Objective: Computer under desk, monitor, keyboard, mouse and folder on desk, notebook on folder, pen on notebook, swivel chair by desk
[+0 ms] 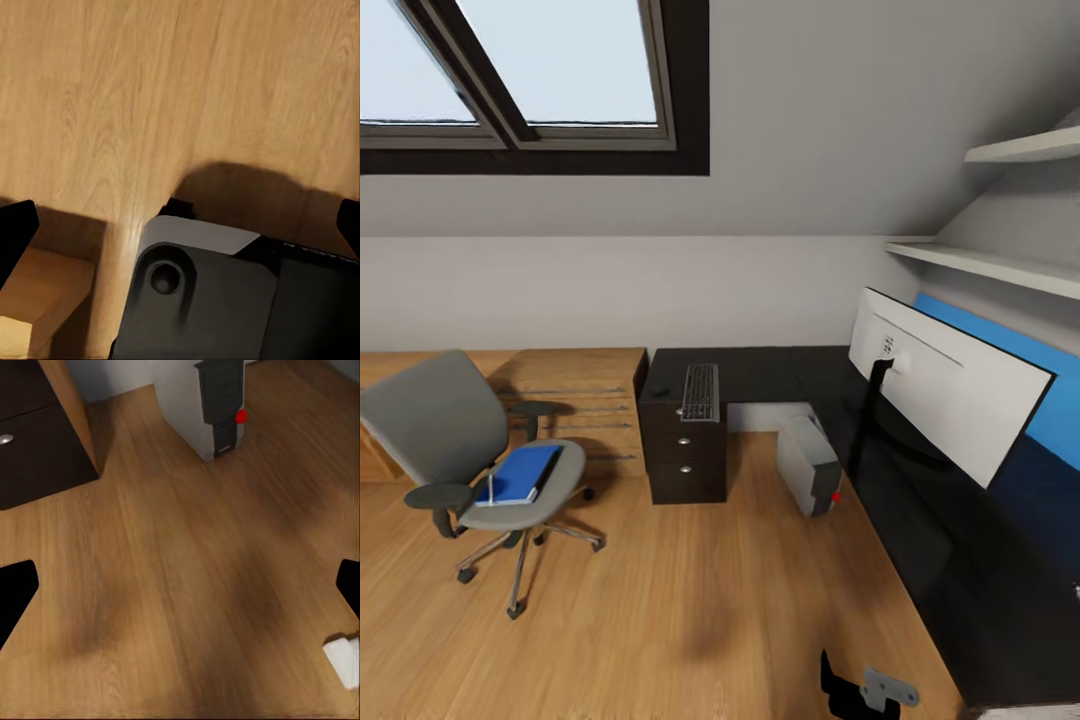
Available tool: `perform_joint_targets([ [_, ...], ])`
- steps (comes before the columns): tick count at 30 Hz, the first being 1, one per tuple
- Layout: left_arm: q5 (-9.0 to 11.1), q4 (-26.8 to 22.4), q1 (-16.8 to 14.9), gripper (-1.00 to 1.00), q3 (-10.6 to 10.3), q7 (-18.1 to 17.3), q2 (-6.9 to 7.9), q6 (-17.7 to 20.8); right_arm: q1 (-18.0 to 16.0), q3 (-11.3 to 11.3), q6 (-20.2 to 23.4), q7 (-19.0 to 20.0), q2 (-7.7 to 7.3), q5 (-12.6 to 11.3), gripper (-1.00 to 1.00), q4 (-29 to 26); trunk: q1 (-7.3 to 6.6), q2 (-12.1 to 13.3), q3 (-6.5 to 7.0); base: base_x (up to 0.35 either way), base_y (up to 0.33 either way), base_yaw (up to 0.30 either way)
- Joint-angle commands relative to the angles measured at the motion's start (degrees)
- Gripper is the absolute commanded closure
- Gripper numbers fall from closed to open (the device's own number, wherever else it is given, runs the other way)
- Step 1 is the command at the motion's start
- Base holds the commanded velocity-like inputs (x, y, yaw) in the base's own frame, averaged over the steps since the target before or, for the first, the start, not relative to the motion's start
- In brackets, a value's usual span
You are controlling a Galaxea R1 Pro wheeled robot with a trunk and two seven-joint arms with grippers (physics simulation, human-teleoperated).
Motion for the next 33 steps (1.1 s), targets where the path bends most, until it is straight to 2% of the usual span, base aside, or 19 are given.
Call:
perform_joint_targets([
  [1,0.3,0.06,-0.16,-1.0,-0.47,0.59,0.06,-1.57,-0.05,-0.23,-0.17,0.07,0.05,-0.09,-1.0,0.05,-0.24,0.33,0.09,-0.34,0.0,0.0],
  [5,0.19,0.15,-0.2,-1.0,-0.65,0.82,-0.02,-5.19,-0.05,-0.19,-0.15,-0.03,0.11,-0.04,-1.0,0.05,-1.12,1.94,0.81,-0.341,0.0,0.0],
  [9,0.15,0.16,-0.21,-1.0,-0.77,0.87,-0.1,-5.82,-0.05,-0.12,-0.14,-0.08,0.14,-0.03,-1.0,0.05,-2.0,3.54,1.53,-0.341,0.0,0.0],
  [33,0.04,0.16,-0.21,-1.0,-0.88,0.98,-0.22,-6.2,-0.05,-0.21,-0.14,-0.22,0.24,-0.15,-1.0,0.05,-7.27,13.17,5.84,-0.341,-0.014,0.0],
])
